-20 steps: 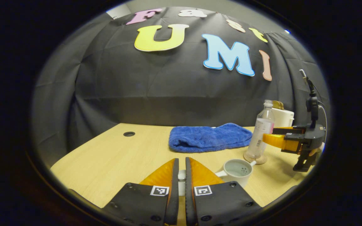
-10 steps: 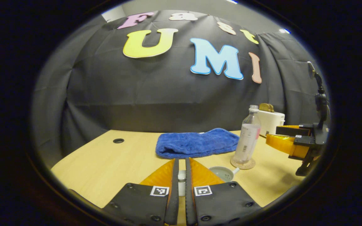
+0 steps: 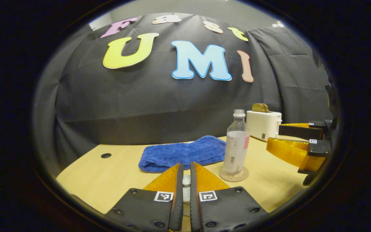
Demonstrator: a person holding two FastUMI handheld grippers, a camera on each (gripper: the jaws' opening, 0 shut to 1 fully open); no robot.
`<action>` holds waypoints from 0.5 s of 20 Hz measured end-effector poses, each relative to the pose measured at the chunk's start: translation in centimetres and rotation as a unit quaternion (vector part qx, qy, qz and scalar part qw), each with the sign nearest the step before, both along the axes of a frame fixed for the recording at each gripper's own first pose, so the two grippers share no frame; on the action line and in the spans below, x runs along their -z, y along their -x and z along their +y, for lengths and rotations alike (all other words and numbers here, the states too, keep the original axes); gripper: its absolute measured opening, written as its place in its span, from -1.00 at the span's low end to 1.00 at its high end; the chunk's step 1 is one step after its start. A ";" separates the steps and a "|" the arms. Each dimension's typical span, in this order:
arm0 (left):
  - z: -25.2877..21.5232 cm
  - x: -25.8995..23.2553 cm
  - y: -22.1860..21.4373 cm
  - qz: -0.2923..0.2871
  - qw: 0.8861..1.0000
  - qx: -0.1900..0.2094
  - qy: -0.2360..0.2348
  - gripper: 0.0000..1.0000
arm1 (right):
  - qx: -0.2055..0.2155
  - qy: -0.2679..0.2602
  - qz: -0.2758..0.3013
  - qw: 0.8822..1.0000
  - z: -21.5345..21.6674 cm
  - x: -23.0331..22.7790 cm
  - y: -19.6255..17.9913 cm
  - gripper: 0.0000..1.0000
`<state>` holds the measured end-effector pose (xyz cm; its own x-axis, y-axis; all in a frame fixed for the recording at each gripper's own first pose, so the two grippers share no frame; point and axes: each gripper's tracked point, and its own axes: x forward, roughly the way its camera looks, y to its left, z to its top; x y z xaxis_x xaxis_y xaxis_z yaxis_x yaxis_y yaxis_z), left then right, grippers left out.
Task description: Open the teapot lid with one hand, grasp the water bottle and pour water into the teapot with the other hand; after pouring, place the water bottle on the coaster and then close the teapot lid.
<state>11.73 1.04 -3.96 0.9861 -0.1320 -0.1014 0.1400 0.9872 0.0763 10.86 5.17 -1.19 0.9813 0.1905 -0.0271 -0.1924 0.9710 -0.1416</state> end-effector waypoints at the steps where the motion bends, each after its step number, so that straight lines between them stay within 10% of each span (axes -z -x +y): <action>1: -0.2 0.4 -0.2 0.003 1.000 0.001 0.001 -0.70 | 0.000 -0.002 -0.003 1.000 -0.1 -0.2 -0.1 0.84; 10: -0.1 1.9 -0.6 0.020 1.000 -0.009 0.006 -0.68 | 0.003 -0.027 -0.003 1.000 -1.0 -0.2 -0.3 0.83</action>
